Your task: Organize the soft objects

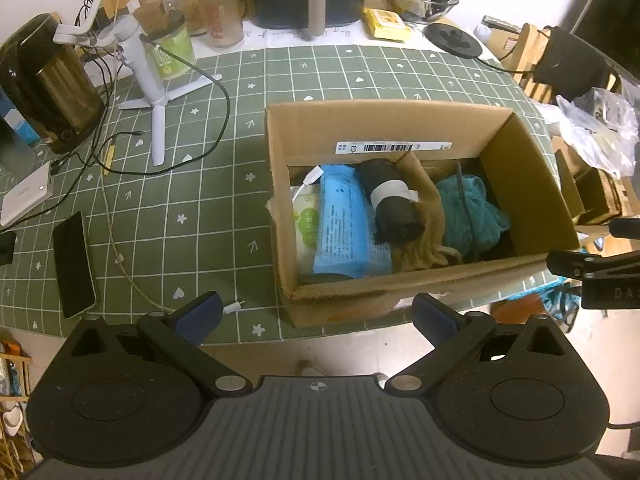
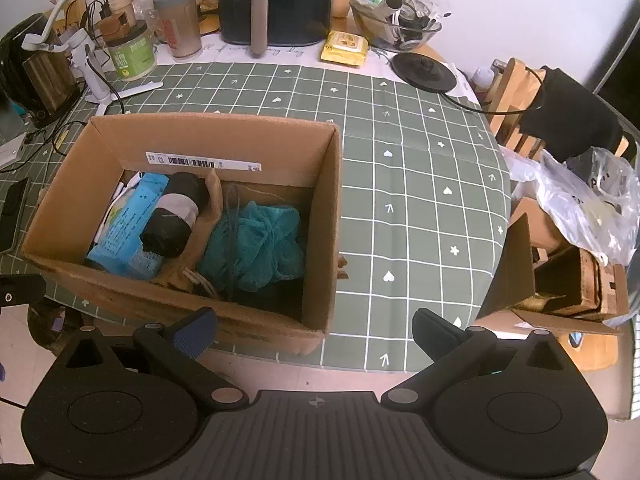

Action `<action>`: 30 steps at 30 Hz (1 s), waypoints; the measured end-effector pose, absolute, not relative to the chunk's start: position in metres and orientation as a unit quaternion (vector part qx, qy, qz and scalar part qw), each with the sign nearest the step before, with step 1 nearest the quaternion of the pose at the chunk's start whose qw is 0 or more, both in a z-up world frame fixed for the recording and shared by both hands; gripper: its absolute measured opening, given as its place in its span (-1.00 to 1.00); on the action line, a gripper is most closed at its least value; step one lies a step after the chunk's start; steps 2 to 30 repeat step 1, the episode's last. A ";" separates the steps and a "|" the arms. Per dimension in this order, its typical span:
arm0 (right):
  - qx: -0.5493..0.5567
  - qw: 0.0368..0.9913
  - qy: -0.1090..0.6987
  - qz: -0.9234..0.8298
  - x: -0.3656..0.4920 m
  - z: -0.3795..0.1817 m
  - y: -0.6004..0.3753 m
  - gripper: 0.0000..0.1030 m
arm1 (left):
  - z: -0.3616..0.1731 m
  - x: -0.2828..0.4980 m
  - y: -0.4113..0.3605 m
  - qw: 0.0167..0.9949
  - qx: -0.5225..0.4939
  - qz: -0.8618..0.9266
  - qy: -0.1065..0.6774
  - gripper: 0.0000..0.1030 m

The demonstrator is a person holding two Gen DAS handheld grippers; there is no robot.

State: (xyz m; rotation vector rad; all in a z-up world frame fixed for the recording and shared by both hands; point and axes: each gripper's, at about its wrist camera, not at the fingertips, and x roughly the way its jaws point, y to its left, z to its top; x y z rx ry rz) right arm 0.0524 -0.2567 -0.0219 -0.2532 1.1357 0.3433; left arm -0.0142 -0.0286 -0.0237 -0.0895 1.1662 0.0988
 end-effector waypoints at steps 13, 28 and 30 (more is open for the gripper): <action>-0.119 0.822 0.534 0.161 0.053 -0.021 -0.256 1.00 | -0.023 -0.013 -0.027 0.833 -0.042 0.046 0.550 1.00; -0.119 0.822 0.534 0.161 0.053 -0.021 -0.256 1.00 | -0.023 -0.013 -0.027 0.833 -0.042 0.046 0.550 1.00; -0.119 0.822 0.534 0.161 0.053 -0.021 -0.256 1.00 | -0.023 -0.013 -0.027 0.833 -0.042 0.046 0.550 1.00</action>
